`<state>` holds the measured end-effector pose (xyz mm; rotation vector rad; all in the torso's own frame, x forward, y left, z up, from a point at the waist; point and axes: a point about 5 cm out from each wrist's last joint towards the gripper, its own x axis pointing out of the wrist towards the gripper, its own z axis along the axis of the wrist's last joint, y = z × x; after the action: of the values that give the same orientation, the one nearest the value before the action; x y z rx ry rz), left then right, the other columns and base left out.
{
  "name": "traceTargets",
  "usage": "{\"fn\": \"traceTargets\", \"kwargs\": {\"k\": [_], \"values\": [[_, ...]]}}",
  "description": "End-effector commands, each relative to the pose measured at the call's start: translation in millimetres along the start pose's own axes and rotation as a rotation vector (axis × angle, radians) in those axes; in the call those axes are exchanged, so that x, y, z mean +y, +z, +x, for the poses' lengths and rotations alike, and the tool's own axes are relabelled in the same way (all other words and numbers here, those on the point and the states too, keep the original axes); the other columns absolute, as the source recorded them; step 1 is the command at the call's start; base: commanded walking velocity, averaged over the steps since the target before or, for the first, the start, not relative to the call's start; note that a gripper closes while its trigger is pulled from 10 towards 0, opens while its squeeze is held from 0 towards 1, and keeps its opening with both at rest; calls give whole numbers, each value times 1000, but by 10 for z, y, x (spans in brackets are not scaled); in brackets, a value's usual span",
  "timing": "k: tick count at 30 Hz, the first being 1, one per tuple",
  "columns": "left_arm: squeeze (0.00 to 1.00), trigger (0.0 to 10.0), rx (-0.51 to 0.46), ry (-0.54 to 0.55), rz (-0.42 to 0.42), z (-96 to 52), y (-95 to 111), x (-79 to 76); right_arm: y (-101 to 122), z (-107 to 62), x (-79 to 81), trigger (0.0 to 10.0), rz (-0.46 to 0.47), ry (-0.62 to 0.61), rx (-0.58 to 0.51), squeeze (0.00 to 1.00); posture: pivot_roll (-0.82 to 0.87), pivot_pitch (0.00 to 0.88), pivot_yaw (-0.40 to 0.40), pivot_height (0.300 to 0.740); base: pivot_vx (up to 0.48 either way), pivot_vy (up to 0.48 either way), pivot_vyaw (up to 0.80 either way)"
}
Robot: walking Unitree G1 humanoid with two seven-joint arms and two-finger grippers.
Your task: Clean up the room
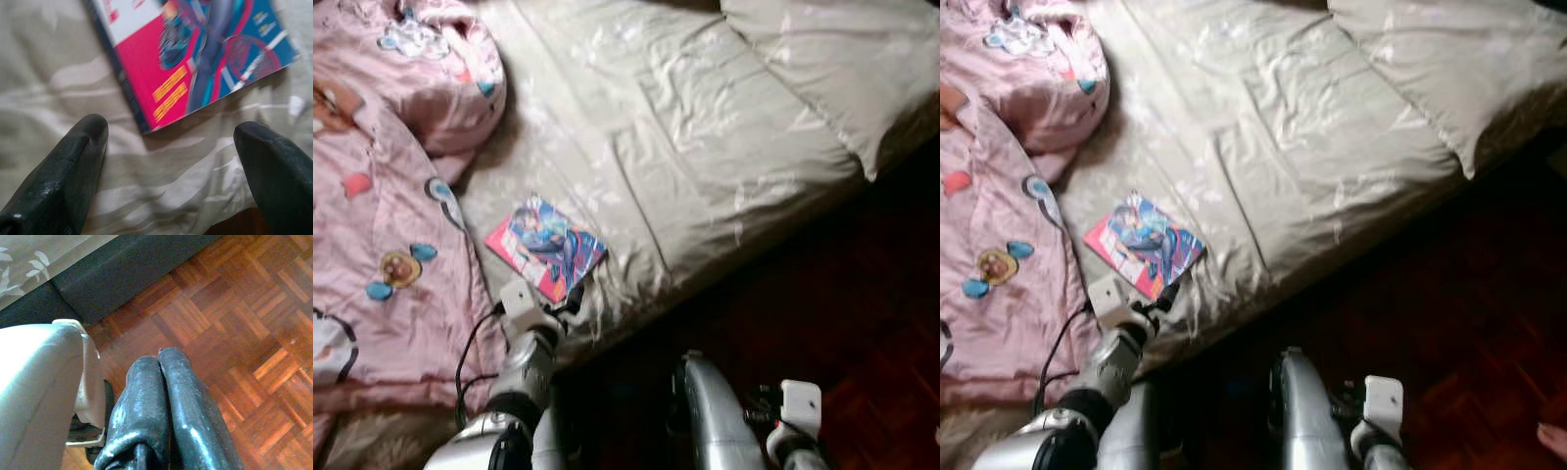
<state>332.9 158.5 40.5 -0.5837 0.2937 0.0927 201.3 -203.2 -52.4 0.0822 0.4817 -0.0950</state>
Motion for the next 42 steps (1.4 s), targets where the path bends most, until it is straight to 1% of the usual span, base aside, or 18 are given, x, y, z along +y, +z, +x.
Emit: {"fn": "traceTargets", "kwargs": {"k": [1,2,3,4,7,11,14,17,21,24,25,31,34,38,42], "values": [[1000,10000,56,34,-55,-63,-186,81,-230,-167,-87,10000,-10,-5,72,0,-159,482,-59,621,0,0,0],[1000,10000,55,32,-61,-64,-191,77,-236,-178,-97,10000,-12,-3,71,0,-162,485,-62,621,0,0,0],[0,10000,53,29,-75,-64,-191,77,-243,-192,-111,10000,-14,1,68,0,-167,490,-67,621,0,0,0],[0,10000,53,29,-75,-64,-191,77,-243,-192,-111,10000,-14,1,68,0,-167,490,-67,621,0,0,0],[0,10000,30,25,-121,-63,-172,82,-254,-217,-145,10000,-19,9,66,0,-179,500,-80,621,0,0,0],[0,10000,4,17,-142,-54,-129,80,-256,-224,-161,10000,-25,16,69,0,-183,505,-88,621,0,0,0],[0,10000,-56,4,-154,-24,-2,66,-251,-223,-171,10000,-29,23,70,0,-179,500,-90,621,0,0,0],[0,10000,-109,-9,-106,0,132,48,-242,-210,-170,10000,-31,25,74,0,-170,487,-89,621,0,0,0],[0,10000,-157,-24,-70,10,248,41,-227,-188,-160,10000,-33,27,77,0,-165,473,-86,621,0,0,0],[0,10000,-182,-32,-63,8,297,41,-219,-177,-151,10000,-31,28,78,0,-157,465,-82,621,0,0,0],[0,10000,-210,-39,-40,2,351,38,-212,-168,-144,10000,-30,29,78,0,-152,459,-80,621,0,0,0],[0,10000,-233,-50,33,-19,405,39,-209,-158,-136,10000,-29,29,82,0,-142,446,-71,621,0,0,0],[0,10000,-245,-52,37,-40,427,58,-209,-156,-137,10000,-29,28,85,0,-136,439,-69,621,0,0,0],[0,10000,-264,-63,36,-58,456,47,-208,-153,-136,10000,-30,31,87,0,-133,439,-71,621,0,0,0],[0,10000,-257,-47,21,-57,422,63,-213,-160,-140,10000,-31,32,86,0,-143,437,-74,621,0,0,0]]}}
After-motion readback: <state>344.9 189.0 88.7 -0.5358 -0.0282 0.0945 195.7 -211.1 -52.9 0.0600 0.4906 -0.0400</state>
